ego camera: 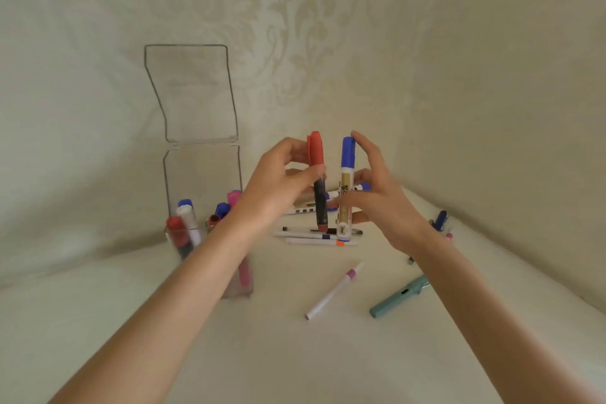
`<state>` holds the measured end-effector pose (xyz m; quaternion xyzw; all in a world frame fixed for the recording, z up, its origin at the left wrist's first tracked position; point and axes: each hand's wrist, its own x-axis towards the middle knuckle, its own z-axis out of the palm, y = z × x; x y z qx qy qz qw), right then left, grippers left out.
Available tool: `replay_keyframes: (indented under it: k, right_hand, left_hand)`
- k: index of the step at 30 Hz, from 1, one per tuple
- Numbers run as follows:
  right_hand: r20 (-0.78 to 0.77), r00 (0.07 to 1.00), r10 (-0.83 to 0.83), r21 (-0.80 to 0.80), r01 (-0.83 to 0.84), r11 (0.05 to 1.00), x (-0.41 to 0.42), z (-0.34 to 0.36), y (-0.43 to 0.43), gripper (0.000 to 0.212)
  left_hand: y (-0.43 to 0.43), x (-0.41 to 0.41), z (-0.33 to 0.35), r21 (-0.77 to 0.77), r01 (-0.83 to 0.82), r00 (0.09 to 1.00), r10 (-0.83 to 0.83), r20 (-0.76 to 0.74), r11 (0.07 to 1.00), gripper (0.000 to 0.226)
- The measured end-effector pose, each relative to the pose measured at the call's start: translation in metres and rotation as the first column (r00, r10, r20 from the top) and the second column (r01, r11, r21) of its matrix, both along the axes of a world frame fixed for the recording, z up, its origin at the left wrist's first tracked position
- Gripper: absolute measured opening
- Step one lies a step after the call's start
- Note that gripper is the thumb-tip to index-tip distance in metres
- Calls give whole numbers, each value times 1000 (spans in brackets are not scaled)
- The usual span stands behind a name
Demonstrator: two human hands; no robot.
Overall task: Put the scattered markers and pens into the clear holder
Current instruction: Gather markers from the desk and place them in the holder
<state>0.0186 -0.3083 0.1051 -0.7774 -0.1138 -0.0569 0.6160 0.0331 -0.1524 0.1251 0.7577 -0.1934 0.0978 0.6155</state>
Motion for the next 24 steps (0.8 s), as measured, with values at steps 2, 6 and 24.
replay_keyframes:
  k: [2, 6, 24]
  right_hand:
    - [65, 997, 45, 26, -47, 999, -8, 12, 19, 84]
    - [213, 974, 73, 27, -80, 996, -13, 25, 55, 71]
    - [455, 891, -19, -68, 56, 996, -11, 25, 103, 64]
  left_hand:
    - [33, -17, 18, -39, -37, 997, 40, 67, 999, 29]
    - [99, -35, 32, 35, -205, 946, 189, 262, 978, 48]
    - [123, -29, -4, 504, -371, 909, 194, 369, 780, 41]
